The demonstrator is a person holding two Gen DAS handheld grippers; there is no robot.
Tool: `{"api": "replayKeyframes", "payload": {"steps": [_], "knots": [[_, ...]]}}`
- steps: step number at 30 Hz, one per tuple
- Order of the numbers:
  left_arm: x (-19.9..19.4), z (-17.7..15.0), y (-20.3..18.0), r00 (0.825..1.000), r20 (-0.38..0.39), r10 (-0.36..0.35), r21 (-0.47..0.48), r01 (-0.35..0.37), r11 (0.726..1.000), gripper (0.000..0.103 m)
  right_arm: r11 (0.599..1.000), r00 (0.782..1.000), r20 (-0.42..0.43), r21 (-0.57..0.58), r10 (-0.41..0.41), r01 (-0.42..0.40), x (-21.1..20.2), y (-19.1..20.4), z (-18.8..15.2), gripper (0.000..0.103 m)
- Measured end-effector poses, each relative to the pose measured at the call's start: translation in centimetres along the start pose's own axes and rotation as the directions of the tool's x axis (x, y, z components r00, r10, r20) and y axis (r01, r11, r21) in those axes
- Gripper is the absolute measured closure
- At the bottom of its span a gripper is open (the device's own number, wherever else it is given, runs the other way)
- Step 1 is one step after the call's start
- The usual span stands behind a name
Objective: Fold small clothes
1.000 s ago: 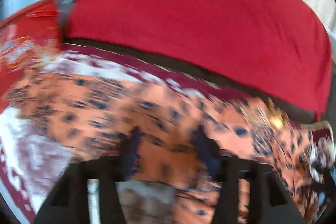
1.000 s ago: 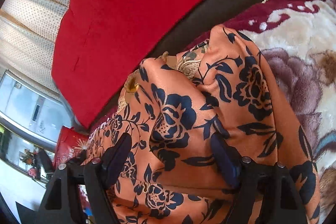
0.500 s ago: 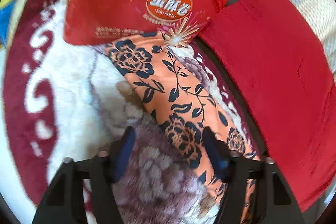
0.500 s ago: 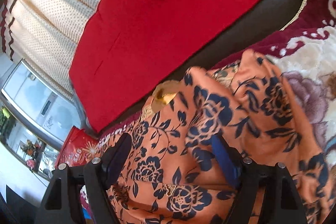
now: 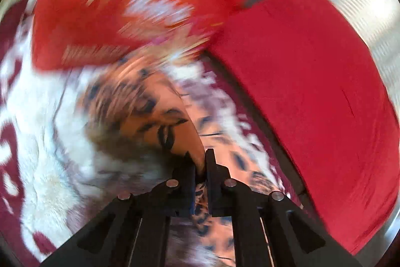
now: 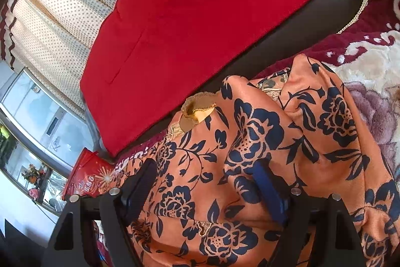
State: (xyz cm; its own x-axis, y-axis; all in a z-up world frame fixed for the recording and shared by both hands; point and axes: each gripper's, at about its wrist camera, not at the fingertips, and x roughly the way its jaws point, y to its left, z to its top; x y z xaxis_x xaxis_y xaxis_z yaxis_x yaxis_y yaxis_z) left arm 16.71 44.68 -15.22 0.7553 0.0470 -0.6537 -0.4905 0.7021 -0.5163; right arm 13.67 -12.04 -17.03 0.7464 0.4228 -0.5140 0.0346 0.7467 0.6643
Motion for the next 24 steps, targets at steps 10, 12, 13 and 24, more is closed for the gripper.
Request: {"api": "replayKeyframes", "payload": {"steps": [10, 12, 13, 24], "knots": [[-7.3, -15.5, -23.4, 0.923, -0.177, -0.342, 0.618, 0.375, 0.691, 0.097, 0.999, 0.998, 0.070, 0.038, 0.012, -0.015, -2.6, -0.8, 0.8, 0.021], [-8.1, -21.3, -26.9, 0.890, -0.294, -0.349, 0.689, 0.450, 0.567, 0.097, 0.999, 0.996, 0.089, 0.051, 0.011, -0.016, -3.4, -1.3, 1.1, 0.021], [-8.4, -23.5, -27.9, 0.875, -0.343, -0.342, 0.709, 0.480, 0.516, 0.097, 0.998, 0.995, 0.096, 0.054, 0.010, -0.016, -3.7, -1.5, 1.2, 0.021], [-10.1, -22.1, -26.2, 0.848, -0.344, -0.403, 0.708, 0.516, 0.482, 0.033, 0.996, 0.994, 0.112, 0.089, 0.012, -0.022, -5.2, -2.8, 2.6, 0.021]]}}
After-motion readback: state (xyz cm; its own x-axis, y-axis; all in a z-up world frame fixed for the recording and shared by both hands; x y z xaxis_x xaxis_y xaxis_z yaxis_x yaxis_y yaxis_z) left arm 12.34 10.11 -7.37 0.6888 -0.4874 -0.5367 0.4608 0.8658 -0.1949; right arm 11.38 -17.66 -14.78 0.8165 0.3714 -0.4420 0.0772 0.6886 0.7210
